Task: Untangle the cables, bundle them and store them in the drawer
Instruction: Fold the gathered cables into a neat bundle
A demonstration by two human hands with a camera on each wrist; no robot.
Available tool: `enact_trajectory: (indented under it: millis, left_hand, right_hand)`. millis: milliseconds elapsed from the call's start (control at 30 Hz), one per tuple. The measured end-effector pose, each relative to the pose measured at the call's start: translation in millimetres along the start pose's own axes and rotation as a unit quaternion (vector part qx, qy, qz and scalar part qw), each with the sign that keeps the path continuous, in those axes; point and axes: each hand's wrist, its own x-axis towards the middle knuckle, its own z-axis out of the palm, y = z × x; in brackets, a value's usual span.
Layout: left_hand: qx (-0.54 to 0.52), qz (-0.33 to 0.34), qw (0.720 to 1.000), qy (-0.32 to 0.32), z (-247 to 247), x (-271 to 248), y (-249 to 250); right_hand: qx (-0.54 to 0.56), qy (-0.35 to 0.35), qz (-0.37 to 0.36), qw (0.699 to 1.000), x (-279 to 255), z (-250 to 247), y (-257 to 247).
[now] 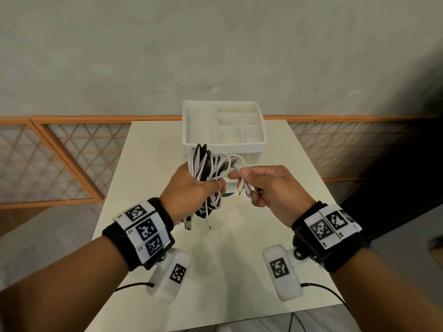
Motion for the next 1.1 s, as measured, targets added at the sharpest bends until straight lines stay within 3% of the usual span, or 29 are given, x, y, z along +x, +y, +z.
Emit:
enact_trajectory:
  millis: [233,600,733,900,1100]
  left_hand:
    - [0.049,0.050,0.997,0.021,7.6,1.1,-5.2]
    - [0.053,0.066,0.994,-0.066,-1.9,1.2,8.5]
    - [0.035,0.094,0.990,-0.097,-1.3,-0.4,13.5]
    - [0.019,0.084,0.993,-0.078,0.0,4.2,11.8]
    - [-0.012,0.047,0.995,-0.092,1.9,5.0,12.0]
  right_hand:
    - [-0.044,0.062,-0.034,0.997,2.8,30.2,3.8]
    - [-0.089,0.071,-0.065,0.991,8.8,32.3,-0.6]
    - [-0.046,0.048,-0.055,0.996,8.1,33.4,1.5]
    - [0.031,-0.019,-0.019,0.999,6.6,29.9,-1.4]
    - [-0.015,-0.022,-0.027,0.999,1.0,16.9,-10.3]
